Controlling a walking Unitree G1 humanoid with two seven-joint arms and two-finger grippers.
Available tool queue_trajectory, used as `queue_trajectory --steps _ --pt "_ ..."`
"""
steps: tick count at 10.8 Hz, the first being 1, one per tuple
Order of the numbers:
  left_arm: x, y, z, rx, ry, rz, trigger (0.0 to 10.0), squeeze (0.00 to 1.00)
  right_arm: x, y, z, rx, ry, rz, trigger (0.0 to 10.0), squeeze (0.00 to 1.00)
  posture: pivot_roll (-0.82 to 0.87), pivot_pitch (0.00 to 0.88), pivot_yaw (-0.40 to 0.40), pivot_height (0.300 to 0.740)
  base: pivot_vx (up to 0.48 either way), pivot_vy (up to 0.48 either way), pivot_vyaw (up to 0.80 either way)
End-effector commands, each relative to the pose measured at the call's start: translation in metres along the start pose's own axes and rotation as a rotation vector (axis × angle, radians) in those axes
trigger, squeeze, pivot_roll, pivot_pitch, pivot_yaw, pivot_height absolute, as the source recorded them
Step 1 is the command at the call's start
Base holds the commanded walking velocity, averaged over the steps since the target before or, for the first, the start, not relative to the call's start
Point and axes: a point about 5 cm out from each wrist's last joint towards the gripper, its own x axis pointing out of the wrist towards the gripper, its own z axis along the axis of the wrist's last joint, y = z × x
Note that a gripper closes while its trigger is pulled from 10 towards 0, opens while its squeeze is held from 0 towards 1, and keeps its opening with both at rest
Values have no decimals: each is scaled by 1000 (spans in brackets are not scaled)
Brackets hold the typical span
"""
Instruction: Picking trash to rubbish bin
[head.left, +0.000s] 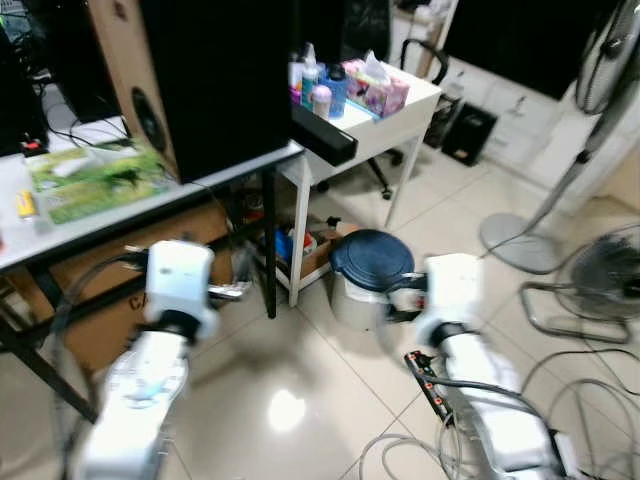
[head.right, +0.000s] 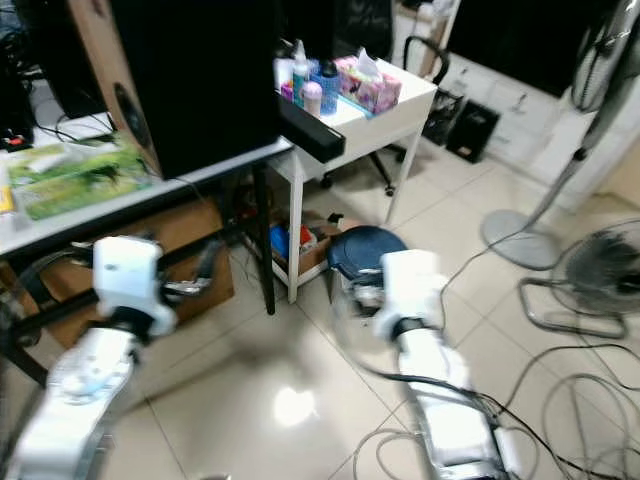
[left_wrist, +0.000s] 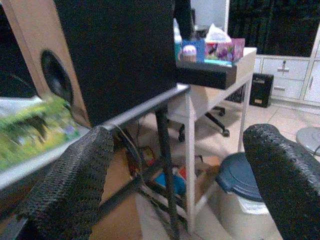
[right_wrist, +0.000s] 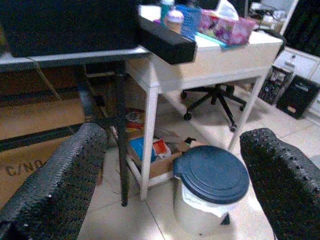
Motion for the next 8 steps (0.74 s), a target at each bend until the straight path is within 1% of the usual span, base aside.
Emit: queue_trajectory --steps 1,2,3,4,5,8 --pt "0 -8 6 -10 -18 -30 10000 0 -1 -10 0 -21 0 -34 10000 0 -1 14 -62 740 0 412 0" --pt "-1 -7 7 -7 -18 -29 10000 0 0 -8 0 -21 1 -26 10000 0 -1 17 -64 740 0 431 0" --pt "-2 -6 9 -1 -19 -25 10000 0 1 -3 2 -36 -3 23 10000 0 4 22 -66 740 0 461 0" --pt "-4 -4 11 2 -26 -14 10000 0 2 2 2 -86 -5 64 10000 0 10 23 -71 740 0 454 800" --pt "-7 -1 12 12 -22 -7 10000 0 1 7 3 -74 -11 93 10000 0 16 26 -72 740 0 458 800" --pt "-14 2 12 19 -8 9 10000 0 2 11 1 -80 -9 121 10000 0 30 22 -77 740 0 446 800"
